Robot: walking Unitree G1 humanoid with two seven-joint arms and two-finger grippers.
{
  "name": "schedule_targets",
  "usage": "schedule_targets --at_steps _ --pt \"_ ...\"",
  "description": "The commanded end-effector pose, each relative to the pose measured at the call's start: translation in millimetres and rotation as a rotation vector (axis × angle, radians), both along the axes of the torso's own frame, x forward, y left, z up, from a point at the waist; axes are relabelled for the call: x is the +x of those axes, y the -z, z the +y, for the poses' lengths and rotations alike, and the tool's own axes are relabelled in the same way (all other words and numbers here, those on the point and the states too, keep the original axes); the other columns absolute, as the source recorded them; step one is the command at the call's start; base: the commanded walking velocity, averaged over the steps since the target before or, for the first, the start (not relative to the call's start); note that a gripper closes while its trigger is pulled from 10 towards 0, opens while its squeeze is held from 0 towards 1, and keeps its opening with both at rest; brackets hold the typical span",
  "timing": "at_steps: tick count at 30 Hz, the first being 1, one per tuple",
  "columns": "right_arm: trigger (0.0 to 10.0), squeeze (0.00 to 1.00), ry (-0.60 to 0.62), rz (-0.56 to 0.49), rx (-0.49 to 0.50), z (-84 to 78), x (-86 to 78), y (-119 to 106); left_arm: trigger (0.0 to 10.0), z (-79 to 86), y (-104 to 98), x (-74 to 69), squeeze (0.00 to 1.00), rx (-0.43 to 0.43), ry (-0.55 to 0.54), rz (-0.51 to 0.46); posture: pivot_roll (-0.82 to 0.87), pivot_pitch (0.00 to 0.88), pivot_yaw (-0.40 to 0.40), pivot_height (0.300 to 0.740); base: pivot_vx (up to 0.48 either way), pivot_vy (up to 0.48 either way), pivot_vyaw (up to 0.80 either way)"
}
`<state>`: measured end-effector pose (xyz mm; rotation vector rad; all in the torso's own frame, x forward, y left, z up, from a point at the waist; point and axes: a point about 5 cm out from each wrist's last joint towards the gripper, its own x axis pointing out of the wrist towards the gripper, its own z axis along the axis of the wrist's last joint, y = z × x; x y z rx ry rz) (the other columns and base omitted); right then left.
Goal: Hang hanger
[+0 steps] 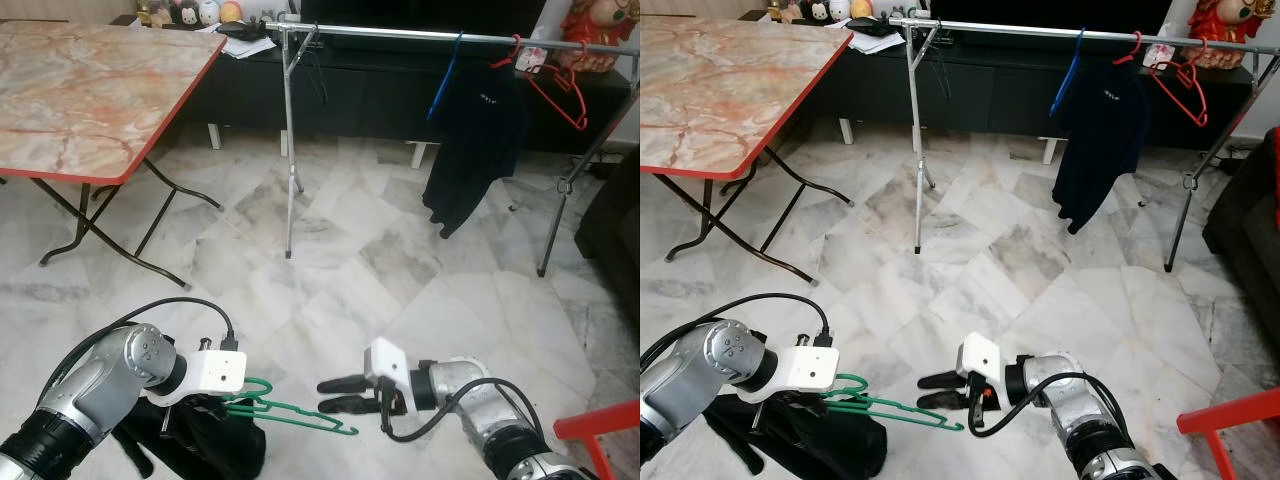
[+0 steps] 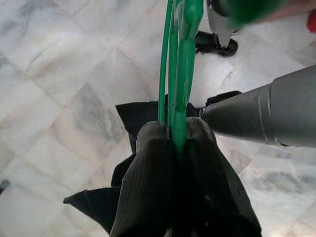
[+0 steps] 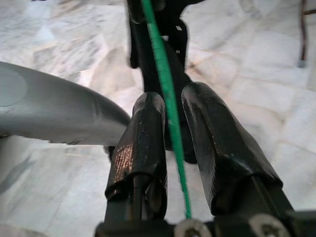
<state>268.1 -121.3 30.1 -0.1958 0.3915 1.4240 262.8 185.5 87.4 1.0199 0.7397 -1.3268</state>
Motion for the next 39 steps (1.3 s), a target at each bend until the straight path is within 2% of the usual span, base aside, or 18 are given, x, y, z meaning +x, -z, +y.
schedule_targets --at_steps 1,4,5,6,7,25,26,27,28,39 --pt "10.0 0.00 0.011 -0.014 -0.010 -1.4 2.1 -1 10.0 3.5 3 0.1 0.00 0.029 0.005 -0.012 0.05 0.060 -0.069 0.740 0.000 0.000 0.00" --pt "10.0 0.00 0.009 -0.007 -0.015 -1.2 1.3 0 10.0 3.7 4 0.0 0.00 0.027 0.002 -0.010 0.05 0.059 -0.069 0.740 0.000 0.000 0.00" --pt "10.0 0.09 0.006 -0.004 -0.016 -1.0 0.4 0 10.0 3.8 4 0.1 0.00 0.026 0.001 -0.010 0.06 0.059 -0.070 0.740 0.000 0.000 0.00" --pt "10.0 0.09 0.006 -0.004 -0.016 -1.0 0.4 0 10.0 3.8 4 0.1 0.00 0.026 0.001 -0.010 0.06 0.059 -0.070 0.740 0.000 0.000 0.00" --pt "10.0 1.00 0.013 0.002 -0.011 -0.4 0.0 1 10.0 4.2 4 0.6 0.00 0.023 -0.002 -0.011 0.06 0.060 -0.069 0.740 0.000 0.000 0.00" --pt "10.0 1.00 0.018 -0.013 -0.011 -1.3 0.0 1 10.0 1.5 4 2.1 0.00 0.000 -0.001 -0.014 0.05 0.057 -0.069 0.740 0.000 0.000 0.00" --pt "10.0 0.32 0.018 -0.017 -0.011 -0.8 -0.1 1 10.0 1.2 4 2.2 0.00 -0.002 -0.001 -0.015 0.05 0.057 -0.069 0.740 0.000 0.000 0.00" --pt "10.0 0.32 0.018 -0.017 -0.011 -0.8 -0.1 1 10.0 1.2 4 2.2 0.00 -0.002 -0.001 -0.015 0.05 0.057 -0.069 0.740 0.000 0.000 0.00" --pt "10.0 0.00 0.009 -0.015 -0.013 0.1 -0.7 1 10.0 -0.1 3 2.6 0.00 -0.010 -0.001 -0.016 0.05 0.057 -0.069 0.740 0.000 0.000 0.00" --pt "10.0 0.00 -0.047 -0.001 -0.030 7.6 -7.6 6 10.0 -13.1 -15 4.4 0.00 -0.114 0.019 -0.017 0.06 0.061 -0.070 0.740 0.000 0.000 0.00"
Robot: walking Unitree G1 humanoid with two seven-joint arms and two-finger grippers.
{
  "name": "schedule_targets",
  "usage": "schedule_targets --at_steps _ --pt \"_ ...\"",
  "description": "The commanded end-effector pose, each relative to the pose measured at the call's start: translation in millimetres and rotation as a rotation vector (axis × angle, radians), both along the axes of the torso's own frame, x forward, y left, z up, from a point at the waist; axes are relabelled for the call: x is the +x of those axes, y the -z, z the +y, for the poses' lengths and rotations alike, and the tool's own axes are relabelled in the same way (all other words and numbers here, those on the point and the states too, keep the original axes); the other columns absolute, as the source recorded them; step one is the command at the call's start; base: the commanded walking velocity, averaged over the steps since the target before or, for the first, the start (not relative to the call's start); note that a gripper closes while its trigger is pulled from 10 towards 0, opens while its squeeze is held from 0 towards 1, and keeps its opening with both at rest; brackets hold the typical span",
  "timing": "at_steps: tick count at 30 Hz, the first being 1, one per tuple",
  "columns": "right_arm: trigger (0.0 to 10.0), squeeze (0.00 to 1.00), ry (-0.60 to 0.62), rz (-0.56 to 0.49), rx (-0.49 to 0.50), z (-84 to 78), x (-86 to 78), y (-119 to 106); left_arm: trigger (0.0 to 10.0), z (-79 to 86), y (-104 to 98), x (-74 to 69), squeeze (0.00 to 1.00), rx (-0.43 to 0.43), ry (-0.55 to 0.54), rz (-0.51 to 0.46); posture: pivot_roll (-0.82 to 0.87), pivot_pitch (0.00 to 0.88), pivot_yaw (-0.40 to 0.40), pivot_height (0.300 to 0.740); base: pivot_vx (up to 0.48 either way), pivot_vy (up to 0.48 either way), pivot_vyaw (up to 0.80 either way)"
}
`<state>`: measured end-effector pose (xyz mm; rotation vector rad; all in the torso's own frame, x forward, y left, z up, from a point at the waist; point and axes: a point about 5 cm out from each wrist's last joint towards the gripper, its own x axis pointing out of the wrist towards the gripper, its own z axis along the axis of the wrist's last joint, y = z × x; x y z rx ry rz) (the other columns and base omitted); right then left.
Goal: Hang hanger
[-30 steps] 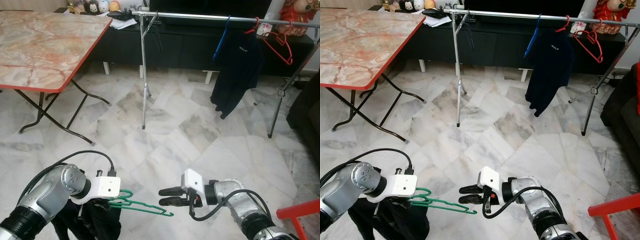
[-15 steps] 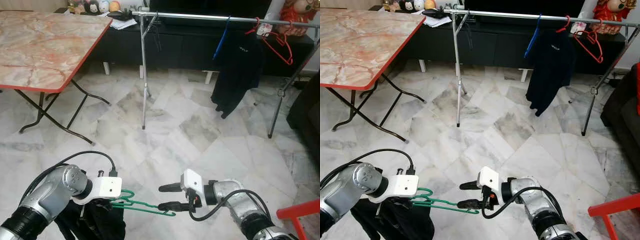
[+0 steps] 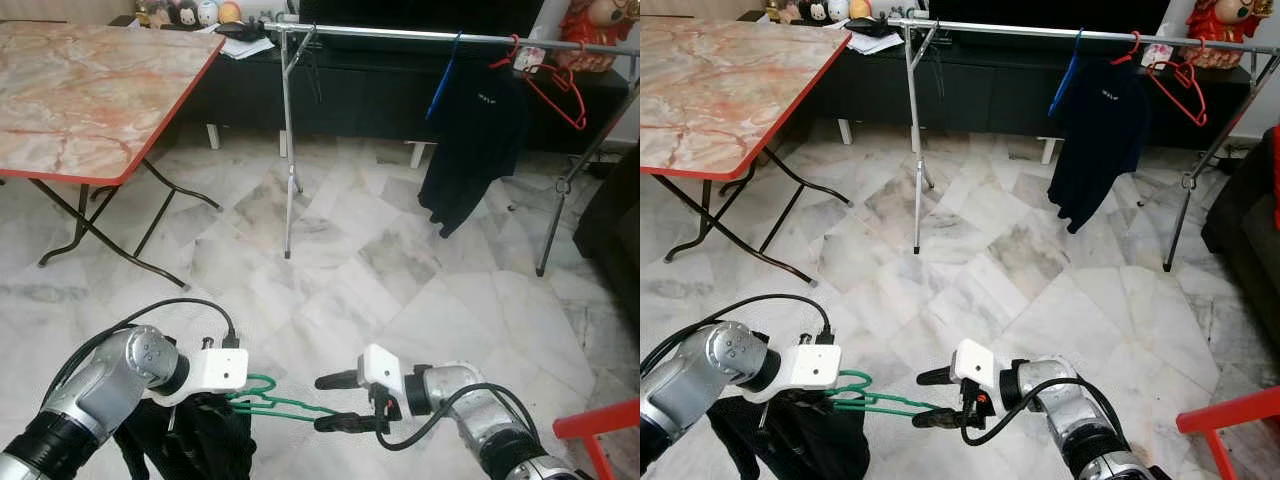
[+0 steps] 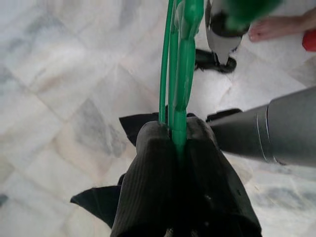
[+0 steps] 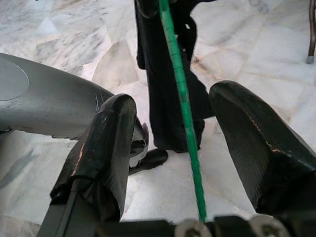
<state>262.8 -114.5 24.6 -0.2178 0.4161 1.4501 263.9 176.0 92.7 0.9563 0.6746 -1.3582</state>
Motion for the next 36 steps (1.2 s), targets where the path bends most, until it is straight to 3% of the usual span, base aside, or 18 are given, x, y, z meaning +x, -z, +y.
schedule_targets --at_steps 1,8,23,24,25,26,36 --pt "10.0 0.00 -0.028 -0.004 -0.002 2.4 -3.9 1 10.0 -7.9 -14 3.2 0.00 -0.054 0.018 -0.019 0.06 0.061 -0.070 0.740 0.000 0.000 0.00" --pt "10.0 0.00 -0.025 -0.024 -0.021 4.9 -5.0 4 10.0 -16.9 -27 2.4 0.00 -0.094 0.052 -0.028 0.06 0.063 -0.071 0.740 0.000 0.000 0.00" --pt "10.0 0.00 0.054 -0.087 0.014 10.7 3.6 -1 10.0 -20.1 -29 -1.6 0.00 -0.093 0.068 -0.016 0.06 0.064 -0.070 0.740 0.000 0.000 0.00" --pt "4.7 0.00 0.053 -0.086 0.017 10.7 3.4 -1 10.0 -19.9 -28 -1.8 0.00 -0.089 0.067 -0.015 0.06 0.065 -0.070 0.740 0.000 0.000 0.00" --pt "4.7 0.00 0.053 -0.086 0.019 10.7 3.4 -1 10.0 -19.8 -28 -1.9 0.00 -0.088 0.067 -0.015 0.06 0.065 -0.070 0.740 0.000 0.000 0.00" --pt "0.0 0.00 0.054 -0.085 0.021 10.7 3.4 -1 10.0 -19.8 -28 -1.9 0.00 -0.087 0.067 -0.014 0.06 0.065 -0.070 0.740 0.000 0.000 0.00" --pt "0.0 0.00 0.040 -0.069 0.034 12.8 0.5 0 10.0 -20.8 -28 -2.2 0.00 -0.088 0.067 -0.011 0.06 0.066 -0.072 0.740 0.000 0.000 0.00"
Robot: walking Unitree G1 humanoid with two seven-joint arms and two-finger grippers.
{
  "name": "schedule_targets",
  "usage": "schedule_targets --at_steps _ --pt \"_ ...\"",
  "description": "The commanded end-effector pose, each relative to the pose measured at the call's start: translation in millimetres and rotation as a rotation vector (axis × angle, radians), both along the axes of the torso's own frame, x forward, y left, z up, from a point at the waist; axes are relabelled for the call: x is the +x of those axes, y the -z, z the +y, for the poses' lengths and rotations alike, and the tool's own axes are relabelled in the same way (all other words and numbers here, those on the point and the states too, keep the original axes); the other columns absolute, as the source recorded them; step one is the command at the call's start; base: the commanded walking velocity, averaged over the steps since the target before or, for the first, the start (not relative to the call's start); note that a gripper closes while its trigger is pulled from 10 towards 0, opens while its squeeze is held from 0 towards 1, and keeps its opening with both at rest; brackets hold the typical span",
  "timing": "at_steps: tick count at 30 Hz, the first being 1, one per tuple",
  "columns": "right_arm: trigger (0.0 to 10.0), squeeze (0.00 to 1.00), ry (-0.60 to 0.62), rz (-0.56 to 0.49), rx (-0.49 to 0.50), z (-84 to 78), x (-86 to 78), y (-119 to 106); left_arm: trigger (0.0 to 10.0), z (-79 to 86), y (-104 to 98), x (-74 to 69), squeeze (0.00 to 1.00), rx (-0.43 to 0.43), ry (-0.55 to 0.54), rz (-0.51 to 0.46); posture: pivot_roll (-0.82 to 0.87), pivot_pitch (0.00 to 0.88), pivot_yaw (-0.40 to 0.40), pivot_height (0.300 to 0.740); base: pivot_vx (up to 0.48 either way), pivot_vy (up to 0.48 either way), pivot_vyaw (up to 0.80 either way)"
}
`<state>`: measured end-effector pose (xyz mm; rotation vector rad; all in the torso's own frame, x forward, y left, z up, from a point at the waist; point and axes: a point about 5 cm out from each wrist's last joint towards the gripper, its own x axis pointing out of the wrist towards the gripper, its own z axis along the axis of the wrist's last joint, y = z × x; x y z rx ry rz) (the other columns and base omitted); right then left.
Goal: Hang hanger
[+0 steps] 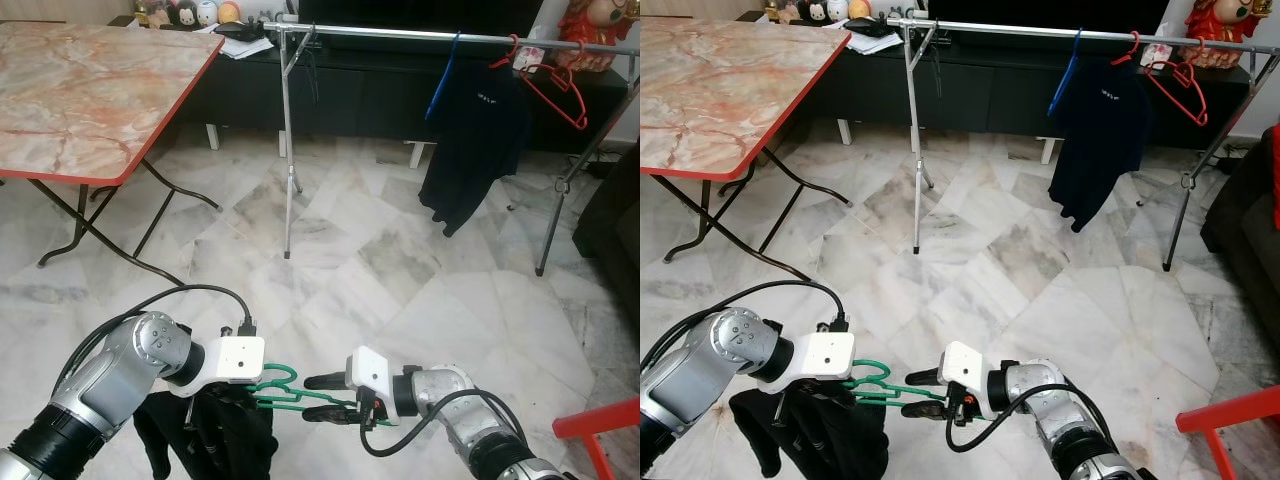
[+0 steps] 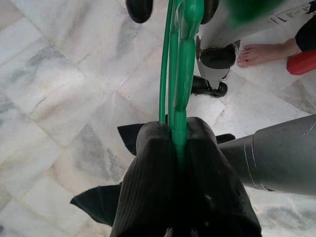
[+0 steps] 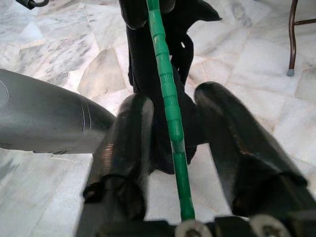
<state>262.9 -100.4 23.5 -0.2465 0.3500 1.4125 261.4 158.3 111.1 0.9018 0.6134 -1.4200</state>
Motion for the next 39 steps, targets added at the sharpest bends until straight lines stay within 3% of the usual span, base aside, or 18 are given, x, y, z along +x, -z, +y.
schedule_targets --at_steps 1,39 --pt "0.0 0.00 0.010 0.000 0.018 -1.1 0.4 -0.8 10.0 -3.1 -9.6 0.3 0.00 -0.011 0.024 -0.028 0.06 0.066 -0.072 0.740 0.000 0.000 0.00" --pt "0.0 0.00 0.010 0.008 -0.014 -0.3 -1.3 3.5 10.0 -4.3 -11.1 1.7 0.00 -0.023 0.024 -0.042 0.06 0.066 -0.071 0.740 0.000 0.000 0.00"
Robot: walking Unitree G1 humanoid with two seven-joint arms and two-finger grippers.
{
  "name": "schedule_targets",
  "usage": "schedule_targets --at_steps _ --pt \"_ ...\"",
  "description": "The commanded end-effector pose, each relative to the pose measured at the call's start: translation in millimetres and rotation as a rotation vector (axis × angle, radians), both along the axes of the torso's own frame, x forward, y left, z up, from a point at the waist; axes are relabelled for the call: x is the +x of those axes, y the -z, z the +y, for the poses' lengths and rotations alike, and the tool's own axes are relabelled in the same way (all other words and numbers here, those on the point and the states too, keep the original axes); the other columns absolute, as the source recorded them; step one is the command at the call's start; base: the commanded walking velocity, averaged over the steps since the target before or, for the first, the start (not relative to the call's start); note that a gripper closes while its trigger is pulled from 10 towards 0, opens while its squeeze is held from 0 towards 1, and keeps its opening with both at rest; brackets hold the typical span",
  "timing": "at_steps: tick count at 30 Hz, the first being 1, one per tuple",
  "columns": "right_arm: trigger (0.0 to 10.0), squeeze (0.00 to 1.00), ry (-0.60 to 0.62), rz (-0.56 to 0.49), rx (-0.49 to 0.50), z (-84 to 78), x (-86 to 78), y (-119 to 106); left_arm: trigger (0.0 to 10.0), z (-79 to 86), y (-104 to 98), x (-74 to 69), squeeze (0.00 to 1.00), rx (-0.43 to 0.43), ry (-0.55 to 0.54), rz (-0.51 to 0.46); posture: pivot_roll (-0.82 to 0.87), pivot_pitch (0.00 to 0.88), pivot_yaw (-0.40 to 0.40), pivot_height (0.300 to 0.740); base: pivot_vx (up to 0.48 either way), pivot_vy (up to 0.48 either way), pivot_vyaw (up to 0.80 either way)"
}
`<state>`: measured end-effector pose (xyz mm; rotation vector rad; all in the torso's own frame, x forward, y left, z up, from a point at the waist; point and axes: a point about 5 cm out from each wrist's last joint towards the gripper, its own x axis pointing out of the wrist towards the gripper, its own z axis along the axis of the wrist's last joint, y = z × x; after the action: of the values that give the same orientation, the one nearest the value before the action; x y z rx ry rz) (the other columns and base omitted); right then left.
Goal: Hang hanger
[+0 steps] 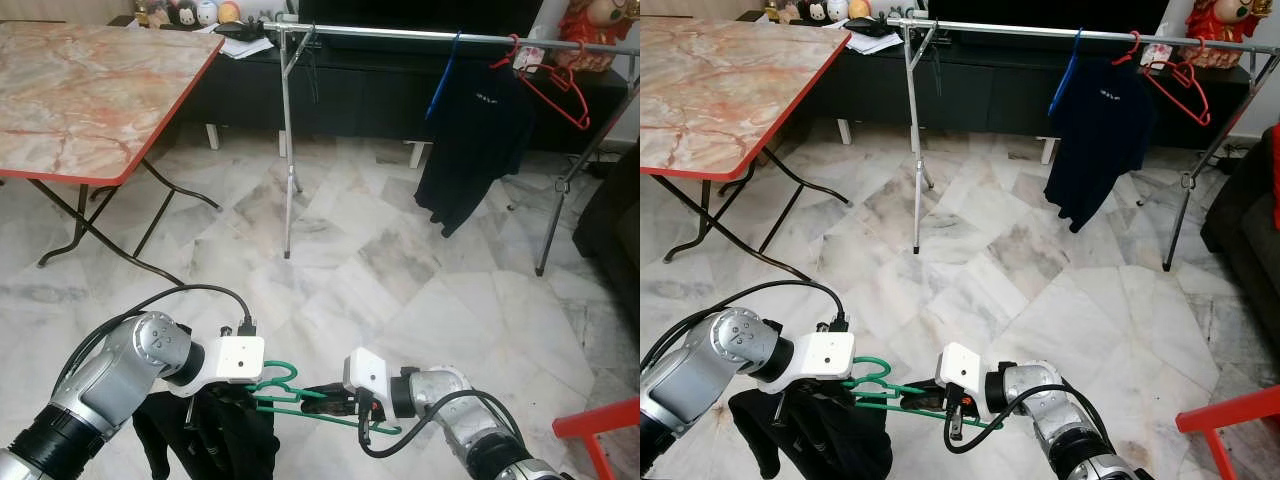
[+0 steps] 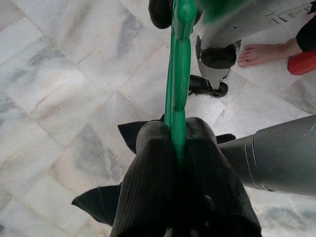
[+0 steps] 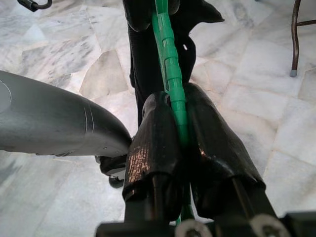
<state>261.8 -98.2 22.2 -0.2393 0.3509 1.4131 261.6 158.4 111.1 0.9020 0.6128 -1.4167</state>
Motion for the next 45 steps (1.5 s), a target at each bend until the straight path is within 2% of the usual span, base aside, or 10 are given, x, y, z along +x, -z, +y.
schedule_targets --at_steps 1,10,25,26,27,28,29,30,31,45 --pt "0.0 0.00 0.009 0.001 -0.022 -2.7 -0.4 3 10.0 -4.9 -12 1.9 0.00 -0.027 0.026 -0.042 0.06 0.066 -0.071 0.740 0.000 0.000 0.00" --pt "0.0 0.00 0.012 -0.014 -0.052 -2.7 -0.8 5 10.0 -14.9 -22 4.3 0.00 -0.151 0.017 -0.039 0.07 0.058 -0.067 0.740 0.000 0.000 0.00" --pt "0.0 0.00 0.018 -0.024 -0.059 -1.8 -2.2 7 10.0 -19.8 -25 0.2 0.02 -0.197 0.052 -0.003 0.07 0.062 -0.061 0.740 0.000 0.000 0.00" --pt "0.0 0.00 0.017 -0.024 -0.059 -1.4 -2.7 7 10.0 -20.2 -26 -0.1 0.13 -0.201 0.055 -0.002 0.07 0.062 -0.061 0.740 0.000 0.000 0.00" --pt "0.0 0.00 0.017 -0.024 -0.060 -1.3 -2.9 8 10.0 -20.5 -26 -0.2 0.40 -0.204 0.057 -0.001 0.07 0.065 -0.060 0.740 0.000 0.000 0.00" --pt "0.0 0.00 0.017 -0.024 -0.060 -1.3 -3.1 8 10.0 -20.7 -26 -0.3 0.54 -0.205 0.057 0.000 0.07 0.066 -0.059 0.740 0.000 0.000 0.00" --pt "0.0 0.00 0.017 -0.025 -0.061 -1.2 -3.3 8 10.0 -20.7 -26 -0.2 0.80 -0.205 0.057 0.000 0.07 0.066 -0.059 0.740 0.000 0.000 0.00" --pt "0.0 0.00 0.017 -0.025 -0.062 -1.1 -3.4 8 10.0 -20.7 -26 -0.2 0.80 -0.206 0.058 0.000 0.07 0.066 -0.059 0.740 0.000 0.000 0.00" --pt "0.0 0.00 0.019 -0.028 -0.061 -0.7 -3.2 8 10.0 -20.2 -27 -0.4 1.00 -0.209 0.059 0.001 0.07 0.069 -0.054 0.740 0.000 0.000 0.00" --pt "0.0 0.00 0.070 -0.045 -0.045 2.6 -2.0 9 10.0 -18.7 -31 -0.8 1.00 -0.213 0.065 0.008 0.07 0.074 -0.040 0.740 0.000 0.000 0.00"
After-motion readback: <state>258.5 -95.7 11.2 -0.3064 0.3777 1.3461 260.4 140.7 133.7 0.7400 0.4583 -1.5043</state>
